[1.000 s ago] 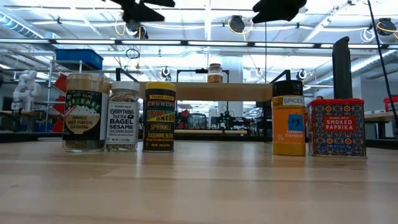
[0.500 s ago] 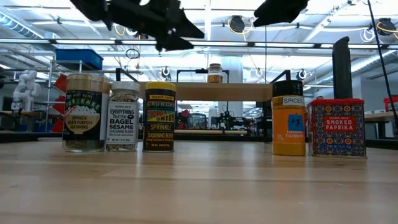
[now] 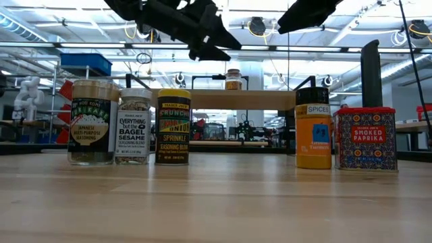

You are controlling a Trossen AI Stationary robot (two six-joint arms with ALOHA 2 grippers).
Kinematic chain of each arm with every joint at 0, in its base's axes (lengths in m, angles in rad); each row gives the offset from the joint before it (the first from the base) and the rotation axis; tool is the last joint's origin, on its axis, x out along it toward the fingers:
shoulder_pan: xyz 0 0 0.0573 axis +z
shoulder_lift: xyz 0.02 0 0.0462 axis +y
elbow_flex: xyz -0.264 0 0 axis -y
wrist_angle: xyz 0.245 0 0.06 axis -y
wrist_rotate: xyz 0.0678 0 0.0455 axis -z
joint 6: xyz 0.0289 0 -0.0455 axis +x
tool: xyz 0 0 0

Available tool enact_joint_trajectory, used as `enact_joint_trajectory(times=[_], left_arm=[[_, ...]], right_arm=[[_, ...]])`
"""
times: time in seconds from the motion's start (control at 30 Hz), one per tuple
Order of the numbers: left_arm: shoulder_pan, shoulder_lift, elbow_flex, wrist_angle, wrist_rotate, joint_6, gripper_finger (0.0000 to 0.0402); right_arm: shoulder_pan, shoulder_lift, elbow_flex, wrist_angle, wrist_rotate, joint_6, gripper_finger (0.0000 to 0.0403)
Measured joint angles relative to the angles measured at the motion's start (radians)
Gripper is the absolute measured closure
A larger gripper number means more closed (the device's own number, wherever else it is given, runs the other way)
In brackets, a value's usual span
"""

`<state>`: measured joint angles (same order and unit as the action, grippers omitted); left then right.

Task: Shelf spices
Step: Remove the brown seasoning bottle from the shelf

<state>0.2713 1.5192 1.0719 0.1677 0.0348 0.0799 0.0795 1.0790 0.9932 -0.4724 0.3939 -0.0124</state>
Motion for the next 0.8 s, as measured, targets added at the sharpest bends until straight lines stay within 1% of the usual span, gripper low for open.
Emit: enact_joint_trajectory(times=[0.4,0.6,0.8], left_arm=[[0.060,0.000,0.001,-0.054,-0.002,0.006,0.0015],[0.068,0.000,0.001,-0.057,0.025,0.006,0.0015],[0.068,0.000,0.001,-0.057,0.028,0.006,0.0015]], right_arm=[[0.000,0.000,0.000,0.000,-0.001,-0.002,0.0119],[0.000,0.000,0.000,0.001,-0.001,-0.003,0.0119],[0.000,0.000,0.000,0.002,-0.001,-0.003,0.0119]])
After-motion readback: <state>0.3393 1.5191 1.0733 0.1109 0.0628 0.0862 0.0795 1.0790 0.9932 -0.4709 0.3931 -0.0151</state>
